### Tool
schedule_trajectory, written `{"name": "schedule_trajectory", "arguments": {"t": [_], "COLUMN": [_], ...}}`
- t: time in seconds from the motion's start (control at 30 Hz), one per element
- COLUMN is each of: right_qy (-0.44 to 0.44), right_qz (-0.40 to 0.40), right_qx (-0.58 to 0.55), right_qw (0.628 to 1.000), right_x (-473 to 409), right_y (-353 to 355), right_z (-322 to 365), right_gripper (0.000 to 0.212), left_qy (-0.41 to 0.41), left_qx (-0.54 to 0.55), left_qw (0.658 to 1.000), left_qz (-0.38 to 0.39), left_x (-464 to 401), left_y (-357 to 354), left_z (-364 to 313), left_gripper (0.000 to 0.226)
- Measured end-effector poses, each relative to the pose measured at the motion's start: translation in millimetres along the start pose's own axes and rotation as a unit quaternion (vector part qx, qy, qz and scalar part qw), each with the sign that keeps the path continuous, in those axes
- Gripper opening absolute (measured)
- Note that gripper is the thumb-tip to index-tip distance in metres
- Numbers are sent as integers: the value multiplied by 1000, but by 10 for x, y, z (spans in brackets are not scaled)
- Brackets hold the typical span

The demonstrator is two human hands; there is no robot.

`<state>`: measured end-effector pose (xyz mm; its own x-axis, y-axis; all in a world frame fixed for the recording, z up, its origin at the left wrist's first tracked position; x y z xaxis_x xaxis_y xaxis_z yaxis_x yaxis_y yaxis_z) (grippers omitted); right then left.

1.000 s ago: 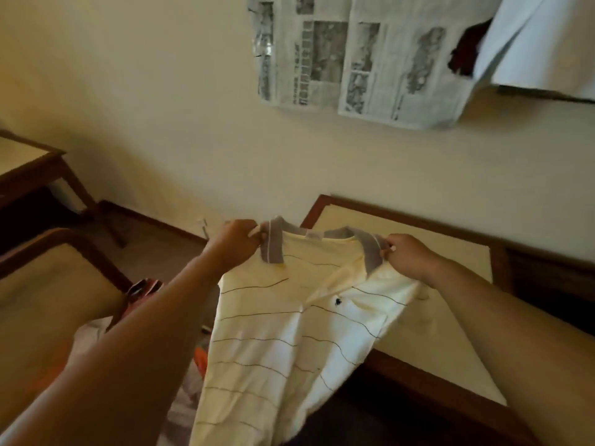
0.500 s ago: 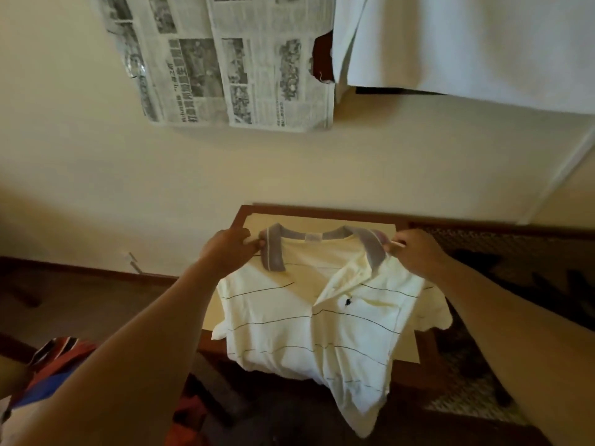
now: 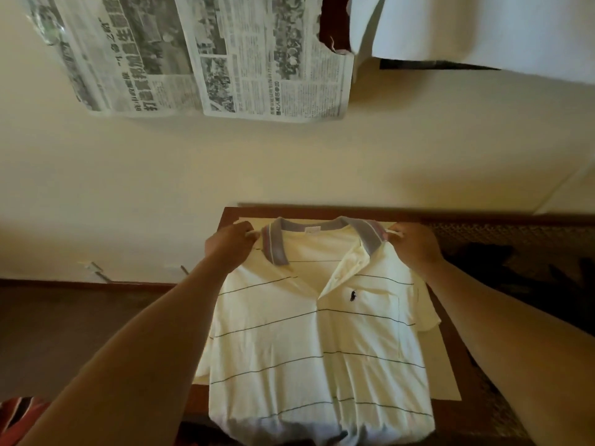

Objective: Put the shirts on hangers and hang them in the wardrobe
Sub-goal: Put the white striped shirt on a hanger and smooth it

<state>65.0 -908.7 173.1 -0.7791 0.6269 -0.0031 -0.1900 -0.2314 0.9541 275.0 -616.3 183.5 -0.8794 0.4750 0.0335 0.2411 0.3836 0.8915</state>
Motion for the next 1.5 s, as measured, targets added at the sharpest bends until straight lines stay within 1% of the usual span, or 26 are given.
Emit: {"name": "schedule_trajectory", "arguments": {"t": [0.07, 0.13, 0.2, 0.33, 0.4, 0.57, 0.67, 0.8, 0.87, 0.97, 1.07, 1.17, 1.23, 1.27, 1.37, 1.5], "right_qy": [-12, -21, -24, -62, -68, -86, -91, -82, -77, -92, -103, -122, -133, -143, -191, -254], "right_qz": [3, 15, 25, 46, 58, 47, 65, 90, 87, 77, 75, 59, 37, 22, -4, -8], "right_qx": [1, 2, 19, 11, 27, 47, 51, 61, 62, 60, 73, 62, 73, 64, -7, -18], "right_qw": [1000, 1000, 999, 997, 996, 994, 992, 991, 991, 991, 989, 989, 988, 987, 982, 967], "right_x": [-181, -340, -490, -832, -965, -1236, -1301, -1292, -1277, -1215, -1062, -825, -598, -460, 12, 626], "right_y": [-171, -312, -443, -743, -876, -1036, -1166, -1289, -1270, -1197, -1054, -848, -694, -612, -367, -92], "right_z": [-80, -136, -166, -291, -354, -385, -393, -430, -430, -404, -333, -296, -351, -405, -631, -1076], "right_gripper": [36, 31, 27, 23, 20, 25, 26, 25, 24, 24, 28, 33, 31, 29, 26, 35], "left_qy": [-4, -8, -6, 8, 18, 45, 54, 57, 59, 56, 25, -24, -58, -76, -130, -200], "left_qx": [-14, -10, 18, 70, 83, 103, 104, 75, 74, 46, 31, 44, 71, 90, 124, 159], "left_qw": [1000, 999, 998, 994, 993, 992, 991, 993, 993, 996, 998, 996, 992, 987, 973, 946], "left_qz": [14, 35, 60, 87, 84, 62, 60, 72, 74, 51, 42, 71, 92, 105, 148, 197], "left_x": [-230, -436, -607, -910, -1032, -1312, -1373, -1364, -1342, -1258, -1116, -916, -735, -625, -262, 273], "left_y": [-136, -294, -452, -757, -872, -1069, -1197, -1331, -1352, -1324, -1297, -1333, -1398, -1440, -1603, -1818], "left_z": [39, 58, 80, 136, 170, 197, 188, 229, 238, 147, -71, -383, -654, -808, -1285, -1932], "left_gripper": [27, 25, 21, 17, 16, 14, 14, 21, 23, 35, 40, 43, 41, 39, 38, 35]}}
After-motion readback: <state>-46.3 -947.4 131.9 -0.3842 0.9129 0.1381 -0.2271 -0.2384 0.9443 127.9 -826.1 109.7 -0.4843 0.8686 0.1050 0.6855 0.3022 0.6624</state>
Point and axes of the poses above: each hand's wrist, its own x-axis away from the middle knuckle, its own y-axis out of the back of the hand, z = x × y, the point moved 2 cm from there along -x, towards the middle knuckle, and after that the axes turned 8 degrees about x, right-handed, at the moved point
